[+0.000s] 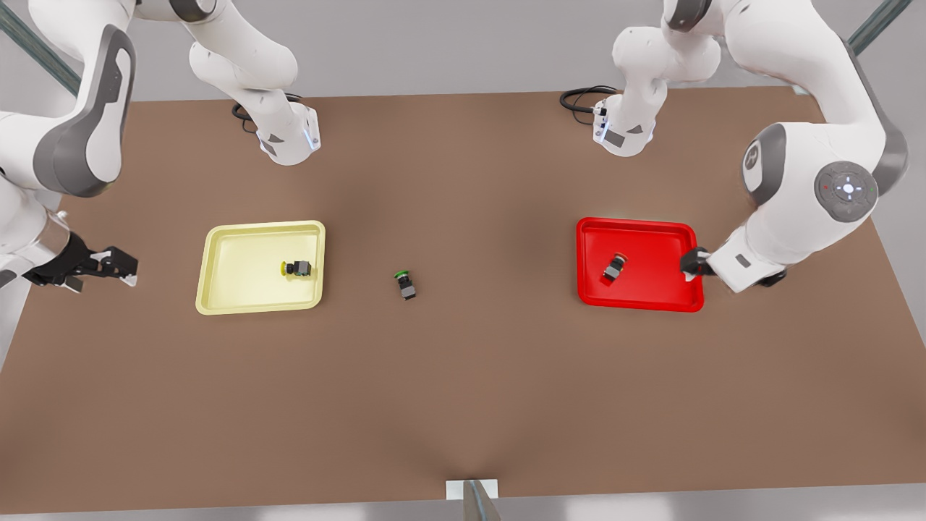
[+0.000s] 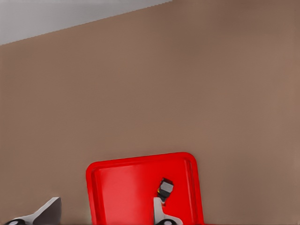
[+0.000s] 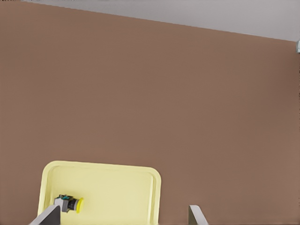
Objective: Place the switches on the corresponding trays according to their colors
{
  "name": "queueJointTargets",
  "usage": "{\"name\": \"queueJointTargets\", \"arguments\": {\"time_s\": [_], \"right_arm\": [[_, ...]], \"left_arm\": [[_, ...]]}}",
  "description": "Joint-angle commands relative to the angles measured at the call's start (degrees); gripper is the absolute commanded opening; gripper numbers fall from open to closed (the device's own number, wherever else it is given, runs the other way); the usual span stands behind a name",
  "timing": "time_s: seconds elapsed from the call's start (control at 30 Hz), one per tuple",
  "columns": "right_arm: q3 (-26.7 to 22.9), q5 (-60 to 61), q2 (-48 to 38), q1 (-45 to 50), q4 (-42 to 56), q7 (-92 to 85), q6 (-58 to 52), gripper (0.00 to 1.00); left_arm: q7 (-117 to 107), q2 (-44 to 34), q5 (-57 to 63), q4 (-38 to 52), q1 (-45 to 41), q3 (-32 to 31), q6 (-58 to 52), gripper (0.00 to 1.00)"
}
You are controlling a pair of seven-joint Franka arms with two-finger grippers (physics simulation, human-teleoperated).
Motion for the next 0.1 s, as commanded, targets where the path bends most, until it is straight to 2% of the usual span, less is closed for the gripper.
{"name": "queueJointTargets", "arguments": {"time_s": [0.0,0.07], "right_arm": [[0.0,0.0,0.0,0.1,0.0,-0.1,0.0,1.0],[0.1,0.0,0.1,0.6,0.0,0.2,0.3,1.0]], "left_arm": [[-0.1,-0.5,4.1,0.0,0.1,-0.3,0.0,1.0],[-3.6,-1.7,3.9,-0.1,1.8,-2.2,0.4,1.0]]}}
